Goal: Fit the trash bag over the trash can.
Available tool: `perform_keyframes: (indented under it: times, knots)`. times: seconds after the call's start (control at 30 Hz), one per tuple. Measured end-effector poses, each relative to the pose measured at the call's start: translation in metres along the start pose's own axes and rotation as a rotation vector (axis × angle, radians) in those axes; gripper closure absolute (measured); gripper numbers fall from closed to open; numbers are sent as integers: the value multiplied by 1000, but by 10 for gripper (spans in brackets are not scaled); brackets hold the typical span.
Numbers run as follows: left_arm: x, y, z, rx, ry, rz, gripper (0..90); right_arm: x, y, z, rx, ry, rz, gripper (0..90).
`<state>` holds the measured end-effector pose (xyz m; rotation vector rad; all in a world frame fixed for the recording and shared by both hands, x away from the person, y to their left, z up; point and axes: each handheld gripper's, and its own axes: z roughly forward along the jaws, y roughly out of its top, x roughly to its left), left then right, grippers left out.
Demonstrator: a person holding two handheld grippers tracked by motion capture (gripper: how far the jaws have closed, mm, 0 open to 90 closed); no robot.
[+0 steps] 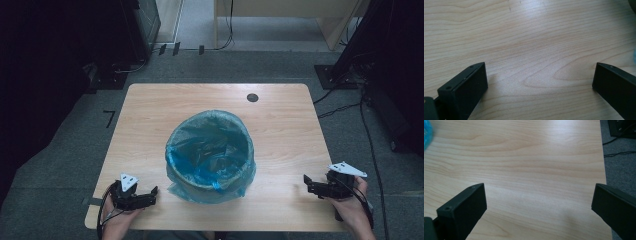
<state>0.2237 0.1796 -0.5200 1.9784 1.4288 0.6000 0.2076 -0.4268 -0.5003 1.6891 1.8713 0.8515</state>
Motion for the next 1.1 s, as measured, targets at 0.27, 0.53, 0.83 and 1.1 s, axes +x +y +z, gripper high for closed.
perform_keyframes:
  times: [0.27,0.53,0.83,1.1]
  knots:
    - [0,0,0,0,1,-1,0,-6,-15,3,42,-30,-17,0]
    - [0,0,0,0,1,-1,0,-11,-25,4,66,-29,-5,0]
    - [0,0,0,0,1,-1,0,-11,-29,3,45,-41,-4,0]
    - [0,0,0,0,1,-1,0,-10,-33,2,16,-48,4,0]
